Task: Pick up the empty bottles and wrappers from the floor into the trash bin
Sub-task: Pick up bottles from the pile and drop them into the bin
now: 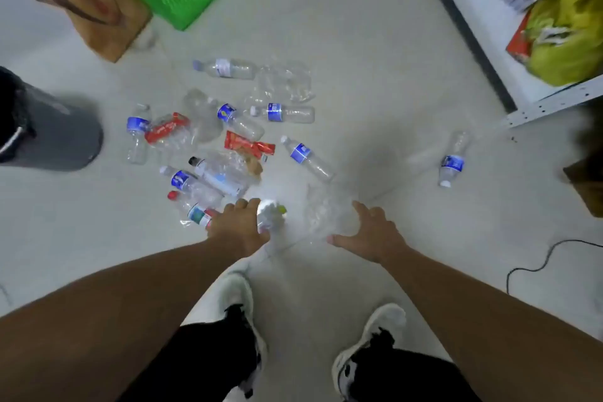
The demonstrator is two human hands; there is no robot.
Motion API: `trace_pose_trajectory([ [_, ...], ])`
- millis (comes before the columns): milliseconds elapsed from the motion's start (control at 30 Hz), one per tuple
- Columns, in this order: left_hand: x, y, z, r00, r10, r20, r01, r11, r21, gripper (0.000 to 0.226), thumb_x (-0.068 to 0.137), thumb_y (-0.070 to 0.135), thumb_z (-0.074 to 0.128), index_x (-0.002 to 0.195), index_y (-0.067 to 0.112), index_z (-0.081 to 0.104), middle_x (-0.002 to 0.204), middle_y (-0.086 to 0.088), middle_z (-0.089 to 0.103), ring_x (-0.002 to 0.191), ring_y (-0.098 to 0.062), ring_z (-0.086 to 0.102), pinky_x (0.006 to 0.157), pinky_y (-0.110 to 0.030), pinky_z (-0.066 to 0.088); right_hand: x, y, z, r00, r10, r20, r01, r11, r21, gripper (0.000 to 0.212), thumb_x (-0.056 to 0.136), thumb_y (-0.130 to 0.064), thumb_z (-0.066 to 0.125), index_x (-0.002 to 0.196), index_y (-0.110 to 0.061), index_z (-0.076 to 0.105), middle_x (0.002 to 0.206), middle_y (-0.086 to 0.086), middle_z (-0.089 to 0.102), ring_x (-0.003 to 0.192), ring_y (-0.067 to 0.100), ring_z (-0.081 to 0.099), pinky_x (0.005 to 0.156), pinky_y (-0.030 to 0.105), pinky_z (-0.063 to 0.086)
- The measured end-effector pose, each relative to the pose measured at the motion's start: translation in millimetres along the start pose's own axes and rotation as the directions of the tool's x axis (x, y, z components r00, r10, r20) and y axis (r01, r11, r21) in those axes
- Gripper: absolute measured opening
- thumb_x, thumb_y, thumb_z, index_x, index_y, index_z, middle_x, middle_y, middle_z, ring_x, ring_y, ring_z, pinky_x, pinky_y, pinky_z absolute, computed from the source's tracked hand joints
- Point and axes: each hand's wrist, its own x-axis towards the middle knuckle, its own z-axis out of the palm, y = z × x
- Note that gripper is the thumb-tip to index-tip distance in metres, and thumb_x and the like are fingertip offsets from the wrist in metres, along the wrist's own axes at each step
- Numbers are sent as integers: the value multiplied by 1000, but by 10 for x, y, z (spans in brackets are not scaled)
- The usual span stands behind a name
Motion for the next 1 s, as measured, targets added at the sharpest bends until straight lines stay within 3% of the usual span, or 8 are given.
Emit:
trace_pose_trajectory([
  [300,1417,-44,1909,995,-29,-94,26,999,-33,75,98,56,58,162,25,32,146,-1,55,125,-26,59,98,-41,51,2190,463,1530,983,-50,-178,35,996,-88,121,58,-89,68,159,-55,10,170,-3,3,151,37,23,106,60,45],
  [400,1573,-69,2332,993,-74,-96,68,995,-68,68,96,48,58,157,34,32,142,5,53,122,-24,56,93,-40,49,2560,598,1871,933,-161,-321,100,975,-199,89,68,-71,73,146,-51,32,155,-2,25,133,30,36,90,52,52],
  [500,1599,-106,2539,987,-70,-147,53,991,-120,70,92,57,57,156,38,37,138,8,52,119,-23,55,89,-38,52,2753,745,2090,878,-302,-371,179,927,-330,46,90,-47,71,130,-29,56,134,8,48,115,33,52,82,44,56],
  [600,1569,-105,2408,977,-72,-203,22,971,-239,78,86,68,62,154,39,40,132,9,54,117,-22,57,89,-39,54,2710,757,2085,880,-349,-323,294,933,-206,18,97,-31,57,111,-23,51,108,7,61,98,33,65,73,41,52],
  [667,1536,-125,2178,969,-77,-235,-2,948,-318,83,84,71,66,155,37,40,135,8,54,121,-22,57,93,-41,55,2593,657,1934,848,-386,-363,345,922,-175,21,90,-32,57,99,-30,39,82,-1,59,81,34,69,61,37,45],
  [800,1396,-266,1483,943,-75,-326,-49,932,-358,91,78,77,63,155,35,40,142,4,57,129,-24,57,96,-42,55,2359,228,1281,763,-449,-464,401,893,-203,34,82,-39,61,112,-30,47,62,-3,58,67,36,69,60,36,45],
  [900,1240,-485,949,907,-135,-398,-23,930,-368,89,74,69,63,153,37,39,143,2,60,128,-27,61,94,-42,54,2239,-100,687,722,-462,-515,417,885,-209,45,84,-52,64,122,-31,53,65,0,64,71,37,70,65,37,51],
  [1000,1061,-846,454,868,-269,-417,70,899,-432,97,68,68,64,154,29,44,149,-4,59,131,-30,60,97,-43,52,2187,-342,234,749,-444,-491,404,894,-192,56,82,-65,68,128,-34,55,87,7,74,89,37,72,81,41,57],
])
